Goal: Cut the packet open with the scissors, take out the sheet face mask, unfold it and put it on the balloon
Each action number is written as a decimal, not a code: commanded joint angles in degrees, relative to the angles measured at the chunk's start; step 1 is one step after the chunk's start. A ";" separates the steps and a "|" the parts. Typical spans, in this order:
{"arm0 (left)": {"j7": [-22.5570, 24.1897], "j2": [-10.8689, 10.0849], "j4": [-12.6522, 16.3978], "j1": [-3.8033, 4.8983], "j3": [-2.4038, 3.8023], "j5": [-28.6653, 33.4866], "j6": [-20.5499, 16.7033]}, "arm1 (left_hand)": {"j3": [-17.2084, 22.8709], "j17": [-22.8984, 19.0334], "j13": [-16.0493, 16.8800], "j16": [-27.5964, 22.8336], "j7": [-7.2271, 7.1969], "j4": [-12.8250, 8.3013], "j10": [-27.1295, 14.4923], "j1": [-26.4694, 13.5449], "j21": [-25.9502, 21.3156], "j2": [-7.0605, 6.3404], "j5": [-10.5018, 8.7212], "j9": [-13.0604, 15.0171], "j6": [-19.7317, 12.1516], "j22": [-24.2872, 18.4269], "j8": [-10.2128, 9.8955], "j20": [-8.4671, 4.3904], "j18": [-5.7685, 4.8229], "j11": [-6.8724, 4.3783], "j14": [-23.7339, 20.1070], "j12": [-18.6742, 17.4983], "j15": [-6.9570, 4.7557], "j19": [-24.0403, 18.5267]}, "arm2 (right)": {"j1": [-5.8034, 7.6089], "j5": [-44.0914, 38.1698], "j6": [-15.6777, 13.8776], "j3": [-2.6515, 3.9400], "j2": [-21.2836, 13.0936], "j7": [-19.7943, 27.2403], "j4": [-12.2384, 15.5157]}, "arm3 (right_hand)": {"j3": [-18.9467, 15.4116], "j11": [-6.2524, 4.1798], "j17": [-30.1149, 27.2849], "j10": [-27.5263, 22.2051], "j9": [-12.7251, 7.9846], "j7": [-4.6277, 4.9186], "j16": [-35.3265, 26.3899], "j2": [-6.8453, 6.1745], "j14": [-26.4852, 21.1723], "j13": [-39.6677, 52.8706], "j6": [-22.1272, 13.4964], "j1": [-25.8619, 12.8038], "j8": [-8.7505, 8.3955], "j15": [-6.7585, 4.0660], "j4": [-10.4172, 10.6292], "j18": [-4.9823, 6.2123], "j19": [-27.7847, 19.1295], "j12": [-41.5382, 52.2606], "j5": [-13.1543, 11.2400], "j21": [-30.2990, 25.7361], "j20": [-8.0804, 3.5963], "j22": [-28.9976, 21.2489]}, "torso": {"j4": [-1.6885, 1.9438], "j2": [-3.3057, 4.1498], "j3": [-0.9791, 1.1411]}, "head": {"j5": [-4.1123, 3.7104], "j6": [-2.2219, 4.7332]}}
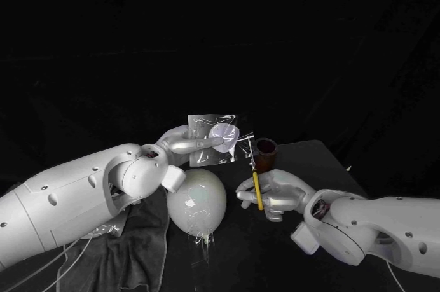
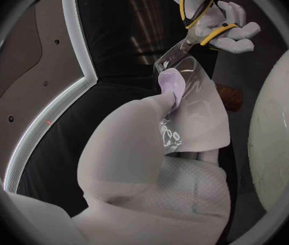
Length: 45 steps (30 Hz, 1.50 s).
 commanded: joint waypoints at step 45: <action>5.01 0.58 -1.18 -0.15 -0.01 -7.63 -0.90 | 0.56 0.12 -0.01 -0.21 0.04 -0.23 0.27 -0.34 0.21 0.52 0.18 5.88 0.25 -0.09 0.23 -0.16 1.16 -0.10 -0.10 0.15 -0.39 0.27 | 0.85 2.07 0.54 0.08 -1.13 -0.28 0.40 | 1.50 -3.67 0.75 10.95 -1.03 -0.90 1.73 9.78 2.15 -5.51 9.70 1.65 3.56 -3.06 -0.57 -0.13 2.74 0.42 -0.24 4.63 -2.42 6.13 | 0.02 0.02 0.05 | -0.23 -0.13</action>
